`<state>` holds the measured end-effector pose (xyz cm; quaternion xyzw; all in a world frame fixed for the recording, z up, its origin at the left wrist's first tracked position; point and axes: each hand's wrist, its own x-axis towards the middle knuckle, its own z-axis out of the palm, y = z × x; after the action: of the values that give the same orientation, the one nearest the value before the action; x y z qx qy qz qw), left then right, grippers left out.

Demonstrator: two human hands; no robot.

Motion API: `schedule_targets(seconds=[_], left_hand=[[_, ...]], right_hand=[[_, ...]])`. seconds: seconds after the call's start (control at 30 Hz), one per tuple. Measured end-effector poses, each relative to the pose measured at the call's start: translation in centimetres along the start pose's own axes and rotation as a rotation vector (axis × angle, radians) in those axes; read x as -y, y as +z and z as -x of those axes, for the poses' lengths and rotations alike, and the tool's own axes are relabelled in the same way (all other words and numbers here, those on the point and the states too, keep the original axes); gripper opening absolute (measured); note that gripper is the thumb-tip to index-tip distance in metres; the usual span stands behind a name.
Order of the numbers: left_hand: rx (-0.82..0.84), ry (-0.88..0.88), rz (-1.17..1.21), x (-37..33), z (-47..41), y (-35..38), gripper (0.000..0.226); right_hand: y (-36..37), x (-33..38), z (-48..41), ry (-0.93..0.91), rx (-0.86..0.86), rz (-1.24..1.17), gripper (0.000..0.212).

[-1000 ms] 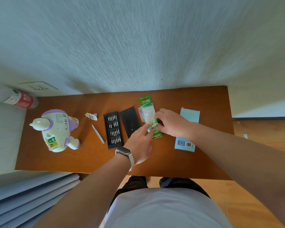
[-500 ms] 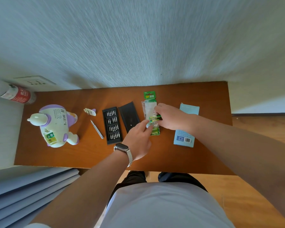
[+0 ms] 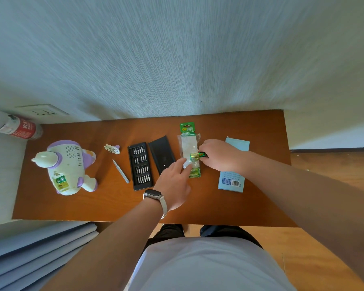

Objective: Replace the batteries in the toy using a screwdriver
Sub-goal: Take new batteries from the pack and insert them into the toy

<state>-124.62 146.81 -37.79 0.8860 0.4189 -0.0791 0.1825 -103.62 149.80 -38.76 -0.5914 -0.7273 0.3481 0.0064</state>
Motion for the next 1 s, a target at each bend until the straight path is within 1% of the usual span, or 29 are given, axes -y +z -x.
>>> schedule_targets(seconds=[0.13, 0.3, 0.37, 0.43, 0.53, 0.6, 0.7, 0.87, 0.93, 1.0], left_hand=[[-0.016, -0.017, 0.002, -0.3, 0.3, -0.3, 0.055], [-0.08, -0.051, 0.069, -1.0, 0.6, -1.8, 0.052], [-0.132, -0.096, 0.193, -1.4, 0.6, -2.6, 0.05], [-0.181, -0.18, 0.367, -2.1, 0.6, -3.6, 0.05], [-0.201, -0.253, 0.569, -3.3, 0.6, -5.2, 0.052], [-0.223, -0.22, 0.643, -3.9, 0.9, -6.4, 0.051], [-0.257, -0.127, 0.68, -4.2, 1.5, -7.8, 0.044], [-0.31, -0.034, 0.634, -3.7, 2.6, -9.3, 0.03], [-0.332, -0.022, 0.617, -3.0, 3.1, -9.6, 0.024], [-0.344, -0.022, 0.629, -2.0, 3.8, -9.9, 0.021]], right_hand=[[-1.1, -0.3, 1.8, 0.032, -0.031, -0.046, 0.027], [-2.5, -0.1, 4.9, 0.054, -0.093, -0.15, 0.025], [-2.9, 0.1, 6.0, 0.05, -0.136, -0.186, 0.028], [-3.3, 0.5, 6.9, 0.053, -0.181, -0.234, 0.03], [-3.8, 1.7, 8.1, 0.053, -0.232, -0.257, 0.03], [-4.1, 2.7, 8.6, 0.043, -0.253, -0.251, 0.025], [-4.6, 4.2, 9.3, 0.016, -0.271, -0.218, 0.021], [-5.7, 6.9, 9.7, -0.054, -0.26, -0.187, 0.016], [-6.0, 8.1, 9.7, -0.067, -0.266, -0.17, 0.014], [-6.0, 9.5, 9.6, -0.064, -0.275, -0.169, 0.007]])
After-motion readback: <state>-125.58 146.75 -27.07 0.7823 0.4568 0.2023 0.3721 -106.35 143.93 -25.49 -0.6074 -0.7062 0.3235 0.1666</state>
